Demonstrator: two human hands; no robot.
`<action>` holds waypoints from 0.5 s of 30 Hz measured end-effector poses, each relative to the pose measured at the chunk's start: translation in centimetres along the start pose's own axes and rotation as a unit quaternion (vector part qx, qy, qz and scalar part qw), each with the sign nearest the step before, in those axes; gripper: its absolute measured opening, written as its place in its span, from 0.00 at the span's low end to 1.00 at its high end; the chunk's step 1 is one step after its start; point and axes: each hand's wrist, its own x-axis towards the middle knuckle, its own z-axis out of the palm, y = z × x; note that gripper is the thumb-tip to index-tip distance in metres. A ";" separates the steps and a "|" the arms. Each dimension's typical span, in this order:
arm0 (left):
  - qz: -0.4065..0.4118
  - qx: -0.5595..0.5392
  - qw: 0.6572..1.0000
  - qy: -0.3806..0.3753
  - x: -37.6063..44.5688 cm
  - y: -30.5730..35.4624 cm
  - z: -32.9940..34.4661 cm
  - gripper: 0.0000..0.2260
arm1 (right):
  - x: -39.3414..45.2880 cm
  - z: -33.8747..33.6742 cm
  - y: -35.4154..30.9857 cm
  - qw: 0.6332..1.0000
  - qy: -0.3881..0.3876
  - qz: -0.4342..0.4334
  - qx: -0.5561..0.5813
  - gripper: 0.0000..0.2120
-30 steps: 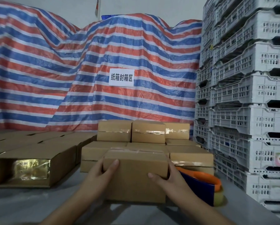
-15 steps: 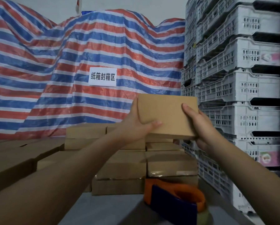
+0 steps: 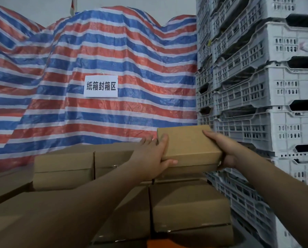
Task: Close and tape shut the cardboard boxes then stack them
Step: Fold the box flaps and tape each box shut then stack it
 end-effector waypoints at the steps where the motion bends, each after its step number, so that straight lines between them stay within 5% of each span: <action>1: -0.005 -0.004 1.000 -0.009 0.3 -0.3 0.5 0.38 | 0.6 0.2 0.3 1.000 -0.001 0.006 0.006 0.21; 6: -0.037 -0.020 0.999 -0.022 1.2 -1.4 1.8 0.32 | 2.7 1.6 2.6 0.996 -0.030 0.017 0.086 0.17; 15: -0.086 0.002 0.996 -0.021 2.5 -0.9 2.3 0.24 | 4.0 2.9 4.9 0.997 -0.014 -0.030 0.070 0.26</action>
